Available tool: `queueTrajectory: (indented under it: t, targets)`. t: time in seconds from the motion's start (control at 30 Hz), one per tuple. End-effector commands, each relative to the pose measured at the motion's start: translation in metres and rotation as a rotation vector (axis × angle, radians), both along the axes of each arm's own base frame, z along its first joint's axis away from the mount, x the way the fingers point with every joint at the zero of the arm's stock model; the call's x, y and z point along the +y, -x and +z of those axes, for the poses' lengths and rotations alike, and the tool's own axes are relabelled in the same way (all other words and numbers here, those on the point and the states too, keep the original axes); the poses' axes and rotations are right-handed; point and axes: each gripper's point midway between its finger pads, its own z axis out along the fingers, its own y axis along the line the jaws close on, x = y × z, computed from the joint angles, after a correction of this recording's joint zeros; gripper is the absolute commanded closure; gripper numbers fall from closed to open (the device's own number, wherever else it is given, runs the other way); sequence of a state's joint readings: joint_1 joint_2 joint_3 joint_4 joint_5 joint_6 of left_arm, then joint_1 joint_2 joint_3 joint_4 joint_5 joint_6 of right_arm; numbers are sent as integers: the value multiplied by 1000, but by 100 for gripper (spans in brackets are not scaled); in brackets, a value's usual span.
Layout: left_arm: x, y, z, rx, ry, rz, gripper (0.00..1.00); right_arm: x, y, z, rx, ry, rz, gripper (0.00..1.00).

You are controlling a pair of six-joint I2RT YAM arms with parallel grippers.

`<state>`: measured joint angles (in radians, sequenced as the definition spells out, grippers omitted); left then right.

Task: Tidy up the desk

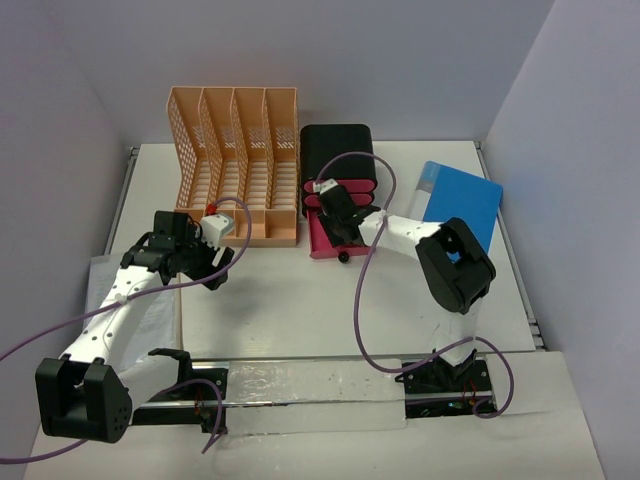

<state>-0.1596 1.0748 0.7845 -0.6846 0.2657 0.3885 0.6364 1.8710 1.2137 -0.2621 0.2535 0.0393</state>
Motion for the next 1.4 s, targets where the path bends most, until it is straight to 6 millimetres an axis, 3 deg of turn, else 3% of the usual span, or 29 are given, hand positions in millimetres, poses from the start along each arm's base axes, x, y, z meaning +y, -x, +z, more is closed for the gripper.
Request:
queueTrajectory:
  t: [0.0, 0.2, 0.33, 0.47, 0.63, 0.7, 0.83, 0.97, 1.03, 1.1, 1.2, 1.37]
  targets:
    - [-1, -10, 19, -62, 14, -9, 15, -9, -16, 28, -87, -47, -52, 53]
    - [-1, -9, 18, -60, 16, -6, 15, -5, -13, 33, -93, -73, -50, 54]
    - [-1, -8, 20, -63, 19, -6, 15, 8, -7, 69, -149, -111, -32, 54]
    - [1, -7, 24, -69, 9, 0, 15, 26, 7, 130, -228, -293, -26, 54]
    - [5, 1, 34, -79, 1, 12, 15, 16, 32, 147, -252, -508, -160, 54]
    - [5, 4, 38, -85, 7, 16, 15, 7, 42, 137, -225, -539, -227, 54]
    - [6, 13, 52, -111, 25, 49, 14, -7, 73, 86, -72, -609, -398, 56]
    - [14, 25, 53, -140, 6, 74, 12, -12, 92, 53, -6, -665, -461, 56]
    - [20, 31, 48, -131, -24, 90, 12, -10, 94, 57, -18, -724, -474, 56]
    - [24, 36, 48, -132, -37, 98, 12, -18, 104, 41, 0, -729, -500, 56]
    - [29, 42, 47, -126, -56, 110, 12, -19, 105, 37, -18, -796, -509, 56]
    - [32, 47, 54, -136, -62, 120, 11, -9, 94, 24, 34, -818, -514, 56]
